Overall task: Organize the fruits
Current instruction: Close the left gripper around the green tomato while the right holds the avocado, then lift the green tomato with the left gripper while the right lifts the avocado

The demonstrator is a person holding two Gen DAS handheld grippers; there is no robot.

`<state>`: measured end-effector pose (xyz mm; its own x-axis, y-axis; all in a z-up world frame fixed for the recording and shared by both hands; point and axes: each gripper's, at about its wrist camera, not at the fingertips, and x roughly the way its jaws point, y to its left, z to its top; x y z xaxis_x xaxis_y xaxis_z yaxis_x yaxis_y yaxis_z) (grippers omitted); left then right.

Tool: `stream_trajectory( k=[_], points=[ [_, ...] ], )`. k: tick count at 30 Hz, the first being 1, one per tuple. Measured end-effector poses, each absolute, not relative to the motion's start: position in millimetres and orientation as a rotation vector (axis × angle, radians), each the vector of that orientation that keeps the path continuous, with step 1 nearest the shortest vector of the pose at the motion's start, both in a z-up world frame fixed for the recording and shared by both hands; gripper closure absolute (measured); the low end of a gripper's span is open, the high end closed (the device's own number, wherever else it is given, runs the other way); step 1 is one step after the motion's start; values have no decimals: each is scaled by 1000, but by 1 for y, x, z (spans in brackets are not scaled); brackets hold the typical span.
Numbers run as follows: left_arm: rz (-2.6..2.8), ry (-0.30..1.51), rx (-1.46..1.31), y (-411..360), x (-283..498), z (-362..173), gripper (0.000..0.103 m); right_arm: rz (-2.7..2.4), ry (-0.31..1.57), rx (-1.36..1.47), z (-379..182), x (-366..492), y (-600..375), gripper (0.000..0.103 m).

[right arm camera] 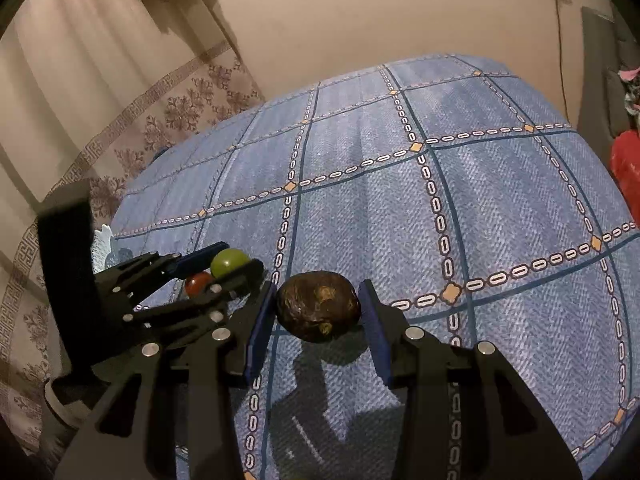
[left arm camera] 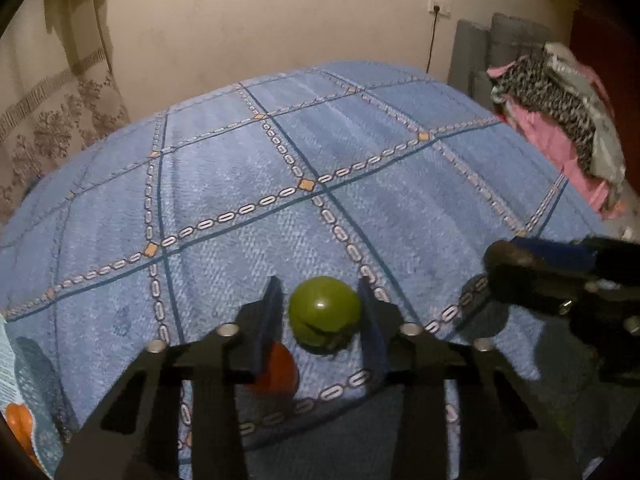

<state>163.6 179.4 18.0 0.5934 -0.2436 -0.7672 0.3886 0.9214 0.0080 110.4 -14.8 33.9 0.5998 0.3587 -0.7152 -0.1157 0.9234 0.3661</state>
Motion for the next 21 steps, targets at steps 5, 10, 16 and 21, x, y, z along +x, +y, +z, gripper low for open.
stream_trajectory(
  k=[5, 10, 16, 21],
  points=[
    [-366, 856, 144, 185, 163, 18, 69, 272, 889, 295, 32, 111, -11, 60],
    [-338, 823, 92, 198, 159, 30, 69, 268, 866, 285, 33, 111, -9, 60],
    [-283, 732, 96, 206, 142, 55, 69, 272, 829, 287, 37, 106, -9, 60],
    [-240, 678, 101, 212, 128, 70, 69, 270, 778, 277, 46, 99, -9, 60]
  ],
)
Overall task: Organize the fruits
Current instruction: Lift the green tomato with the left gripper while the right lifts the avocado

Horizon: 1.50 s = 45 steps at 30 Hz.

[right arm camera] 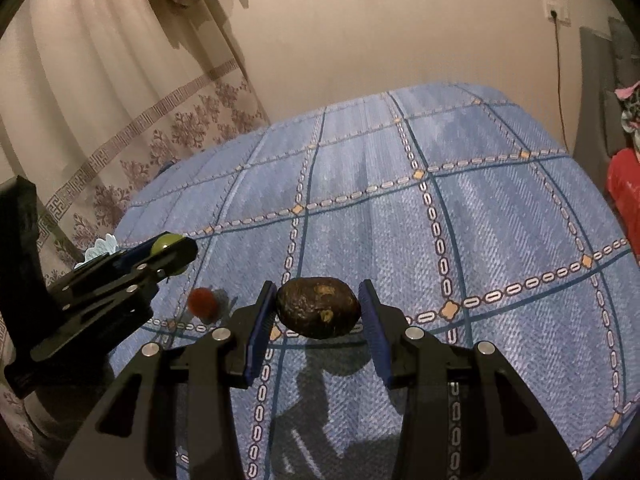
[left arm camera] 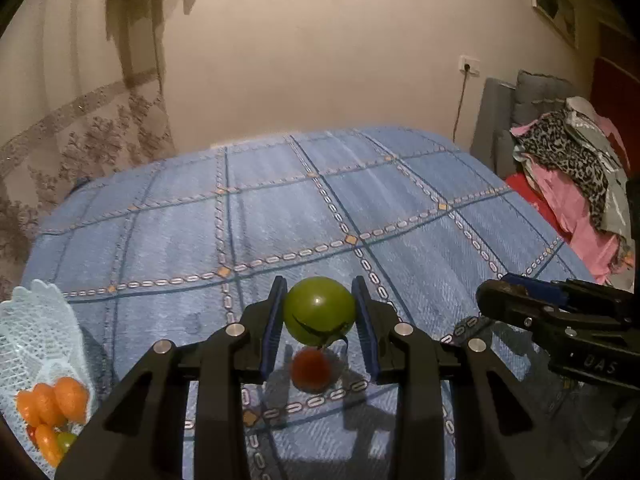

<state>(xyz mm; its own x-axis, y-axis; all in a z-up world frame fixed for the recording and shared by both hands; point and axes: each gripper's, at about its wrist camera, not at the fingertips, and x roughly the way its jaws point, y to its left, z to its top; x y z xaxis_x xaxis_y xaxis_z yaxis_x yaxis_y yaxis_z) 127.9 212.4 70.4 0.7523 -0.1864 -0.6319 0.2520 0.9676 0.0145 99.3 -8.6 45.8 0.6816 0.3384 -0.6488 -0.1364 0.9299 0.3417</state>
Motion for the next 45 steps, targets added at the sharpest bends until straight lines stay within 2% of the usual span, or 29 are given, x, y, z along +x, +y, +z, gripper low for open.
stream_trajectory(
  k=[17, 45],
  points=[
    [-181, 567, 35, 242, 69, 109, 69, 272, 688, 269, 62, 69, 2, 60],
    [10, 514, -83, 340, 18, 114, 69, 341, 691, 250, 65, 27, 62, 60]
  ],
)
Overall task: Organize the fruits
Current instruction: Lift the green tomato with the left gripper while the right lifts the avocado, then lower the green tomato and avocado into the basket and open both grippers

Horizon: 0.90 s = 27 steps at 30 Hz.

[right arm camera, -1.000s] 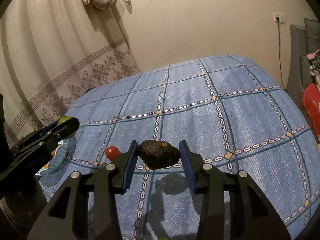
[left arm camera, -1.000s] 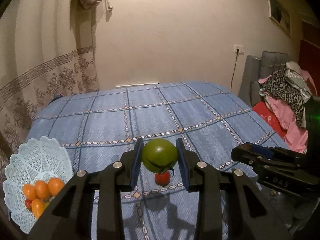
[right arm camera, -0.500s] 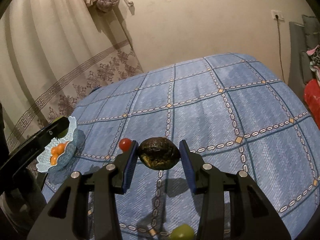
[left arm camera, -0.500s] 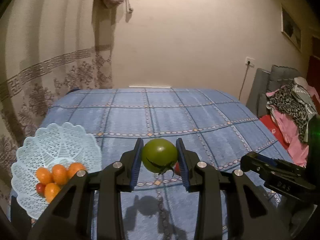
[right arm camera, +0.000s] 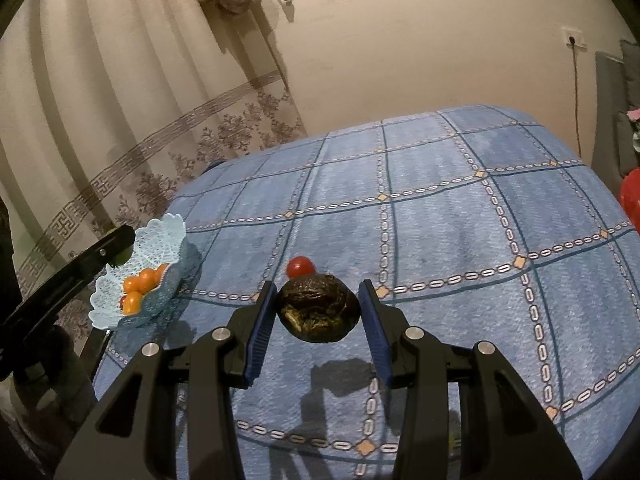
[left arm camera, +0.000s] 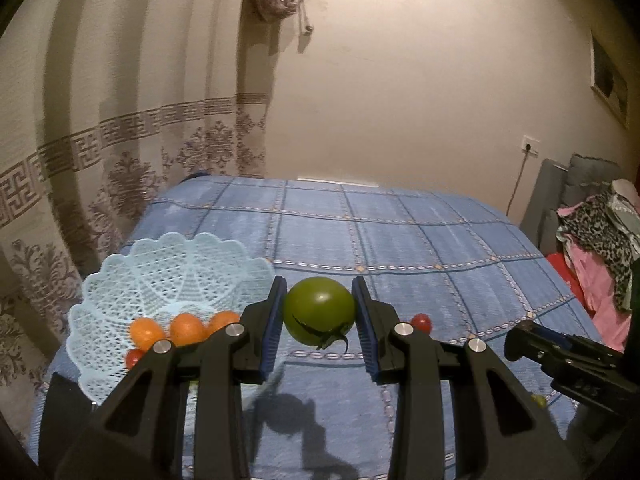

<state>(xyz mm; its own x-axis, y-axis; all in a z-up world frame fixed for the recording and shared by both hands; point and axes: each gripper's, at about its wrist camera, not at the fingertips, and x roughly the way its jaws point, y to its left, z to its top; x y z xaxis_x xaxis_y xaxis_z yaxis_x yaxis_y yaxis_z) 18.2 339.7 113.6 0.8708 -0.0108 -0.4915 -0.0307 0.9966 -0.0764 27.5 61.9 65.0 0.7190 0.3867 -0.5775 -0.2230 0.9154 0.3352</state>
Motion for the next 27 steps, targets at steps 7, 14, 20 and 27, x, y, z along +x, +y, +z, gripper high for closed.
stream_trajectory(
  k=[7, 14, 20, 27],
  points=[
    [68, 496, -106, 369, 10, 115, 69, 363, 684, 220, 74, 23, 82, 60],
    [117, 482, -124, 398, 4, 121, 69, 396, 670, 195, 85, 21, 102, 60],
    [151, 484, -152, 420, 1, 120, 69, 438, 677, 168, 91, 24, 125, 60],
    [155, 494, -201, 438, 1, 116, 52, 491, 674, 143, 101, 30, 157, 60]
  ],
)
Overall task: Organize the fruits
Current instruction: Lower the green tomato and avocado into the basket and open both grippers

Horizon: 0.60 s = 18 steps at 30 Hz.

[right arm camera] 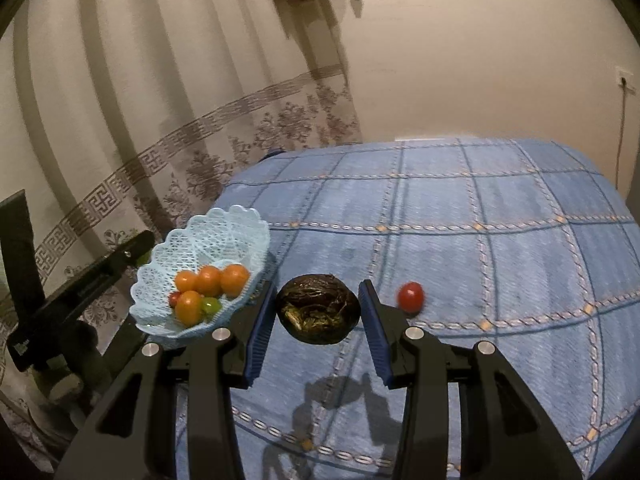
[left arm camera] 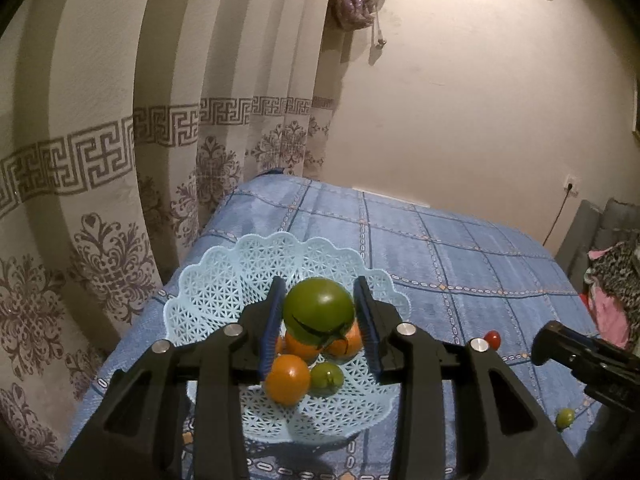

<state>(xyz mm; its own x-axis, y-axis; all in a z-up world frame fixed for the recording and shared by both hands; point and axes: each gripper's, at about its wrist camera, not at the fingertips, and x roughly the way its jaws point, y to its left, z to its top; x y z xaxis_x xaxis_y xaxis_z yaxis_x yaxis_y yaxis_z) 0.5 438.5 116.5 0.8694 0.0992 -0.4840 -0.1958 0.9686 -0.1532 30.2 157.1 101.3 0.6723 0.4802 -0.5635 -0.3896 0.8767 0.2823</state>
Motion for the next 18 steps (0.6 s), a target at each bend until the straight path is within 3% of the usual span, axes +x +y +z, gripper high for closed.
stream_trajectory(
  k=[1, 2, 9, 11, 18],
  points=[
    [166, 483, -206, 441, -1, 117, 36, 504, 673, 136, 103, 31, 163, 60],
    [178, 468, -206, 442, -3, 119, 33, 513, 672, 133, 104, 31, 168, 60],
    [227, 428, -237, 462, -11, 127, 32, 572, 673, 108, 110, 35, 201, 60],
    [240, 423, -245, 467, -12, 128, 24, 586, 676, 103, 111, 37, 210, 60],
    [250, 404, -277, 479, -16, 133, 18, 632, 683, 69, 111, 41, 245, 60]
  ],
)
